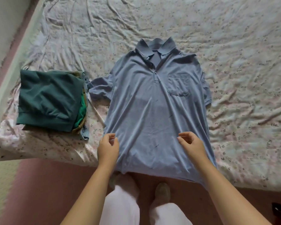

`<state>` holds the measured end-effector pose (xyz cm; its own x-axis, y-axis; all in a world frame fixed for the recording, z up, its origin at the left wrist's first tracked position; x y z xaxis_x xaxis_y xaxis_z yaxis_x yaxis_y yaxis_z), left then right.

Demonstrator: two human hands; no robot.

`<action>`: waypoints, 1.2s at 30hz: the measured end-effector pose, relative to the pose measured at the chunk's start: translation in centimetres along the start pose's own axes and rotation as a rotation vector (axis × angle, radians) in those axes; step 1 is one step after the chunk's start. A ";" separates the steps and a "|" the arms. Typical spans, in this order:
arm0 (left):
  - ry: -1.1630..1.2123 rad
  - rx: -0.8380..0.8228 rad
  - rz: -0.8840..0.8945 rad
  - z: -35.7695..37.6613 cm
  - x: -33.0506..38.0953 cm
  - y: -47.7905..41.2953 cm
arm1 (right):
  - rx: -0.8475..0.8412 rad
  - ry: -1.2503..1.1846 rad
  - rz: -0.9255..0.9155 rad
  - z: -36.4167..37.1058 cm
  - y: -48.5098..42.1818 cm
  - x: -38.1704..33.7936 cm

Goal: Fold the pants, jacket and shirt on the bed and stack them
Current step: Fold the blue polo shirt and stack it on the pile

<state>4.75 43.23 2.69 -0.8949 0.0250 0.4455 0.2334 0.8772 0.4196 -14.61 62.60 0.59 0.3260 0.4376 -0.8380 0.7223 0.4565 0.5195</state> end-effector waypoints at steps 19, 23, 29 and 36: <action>0.539 -0.072 -0.265 1.9 -0.4 -21.2 | -0.359 0.405 -0.393 28.0 -19.6 -12.1; 0.708 -0.008 -0.284 3.6 -0.5 -22.9 | -0.401 0.602 -0.569 31.0 -24.0 -13.4; 0.979 0.171 -0.364 4.3 -0.1 -24.3 | -0.535 0.851 -0.626 34.2 -28.3 -13.4; 1.050 0.354 -0.418 3.2 1.4 -25.8 | -0.638 0.646 -0.483 35.7 -28.3 -14.4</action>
<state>-3.76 22.14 -10.03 -0.0874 -0.5565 0.8262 -0.2697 0.8117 0.5182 -17.96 15.73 -8.05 -0.4399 0.3455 -0.8289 0.1697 0.9384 0.3011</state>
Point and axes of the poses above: each hand's wrist, its own y-axis away from the middle knuckle, its own z-axis out of the palm, x = y × z, the point moved 3 cm from there along -y, towards the middle knuckle, and after that the axes turned 12 degrees about -y, right-handed, at the moved point
